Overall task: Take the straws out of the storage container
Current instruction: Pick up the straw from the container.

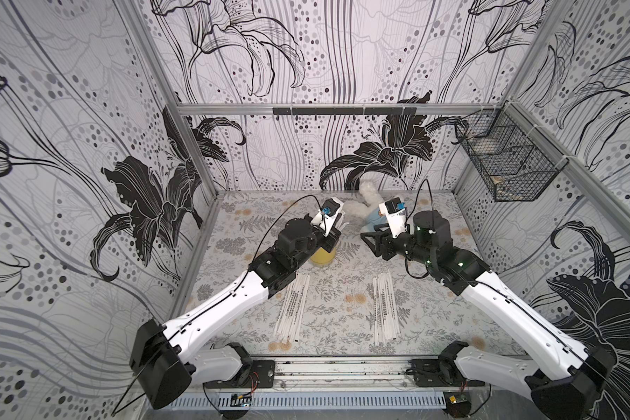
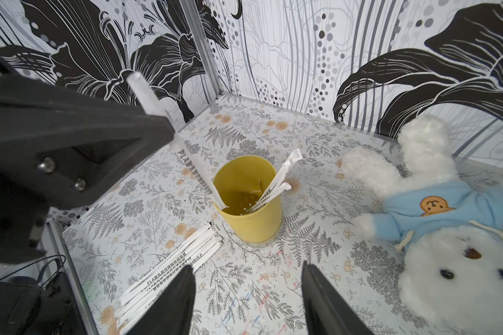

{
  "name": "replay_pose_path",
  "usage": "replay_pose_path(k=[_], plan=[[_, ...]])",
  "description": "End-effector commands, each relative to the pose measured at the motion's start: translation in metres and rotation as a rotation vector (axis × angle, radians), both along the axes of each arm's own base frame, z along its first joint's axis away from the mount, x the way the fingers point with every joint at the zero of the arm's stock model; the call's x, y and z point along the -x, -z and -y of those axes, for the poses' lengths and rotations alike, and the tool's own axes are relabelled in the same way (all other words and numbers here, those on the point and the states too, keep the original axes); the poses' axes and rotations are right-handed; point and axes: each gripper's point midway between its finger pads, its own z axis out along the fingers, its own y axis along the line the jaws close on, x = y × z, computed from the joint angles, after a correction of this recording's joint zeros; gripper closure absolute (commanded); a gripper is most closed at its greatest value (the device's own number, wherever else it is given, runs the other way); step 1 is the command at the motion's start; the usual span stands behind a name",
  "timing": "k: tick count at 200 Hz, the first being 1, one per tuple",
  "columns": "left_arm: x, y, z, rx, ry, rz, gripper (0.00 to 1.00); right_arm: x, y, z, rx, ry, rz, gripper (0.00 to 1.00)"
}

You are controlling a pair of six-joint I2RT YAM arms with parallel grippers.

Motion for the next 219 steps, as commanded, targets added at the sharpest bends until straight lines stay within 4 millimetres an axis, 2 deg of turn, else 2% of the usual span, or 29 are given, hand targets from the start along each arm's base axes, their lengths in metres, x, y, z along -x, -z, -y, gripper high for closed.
replay_pose_path(k=[1, 27, 57, 89, 129, 151, 187, 219], plan=[[0.015, -0.029, -0.005, 0.106, -0.028, -0.003, 1.00, 0.006, 0.009, 0.009, 0.002, 0.026, -0.049, 0.39], [0.031, -0.041, 0.001, 0.218, 0.025, -0.052, 1.00, 0.017, 0.015, 0.015, -0.020, 0.037, -0.075, 0.41], [0.043, -0.032, 0.015, 0.287, 0.085, -0.163, 1.00, 0.028, 0.028, 0.025, -0.026, 0.061, -0.112, 0.41], [0.049, 0.006, 0.042, 0.354, 0.167, -0.346, 1.00, 0.038, 0.054, 0.036, -0.016, 0.104, -0.196, 0.41], [0.065, 0.052, 0.088, 0.446, 0.273, -0.543, 1.00, 0.048, 0.110, 0.052, 0.064, 0.181, -0.349, 0.41], [0.068, 0.079, 0.112, 0.465, 0.322, -0.660, 1.00, 0.056, 0.132, 0.064, 0.104, 0.221, -0.420, 0.41], [0.071, 0.123, 0.142, 0.433, 0.371, -0.827, 1.00, 0.072, 0.151, 0.083, 0.167, 0.275, -0.494, 0.41], [0.070, 0.161, 0.162, 0.405, 0.396, -0.931, 1.00, 0.081, 0.152, 0.097, 0.176, 0.319, -0.494, 0.41]])
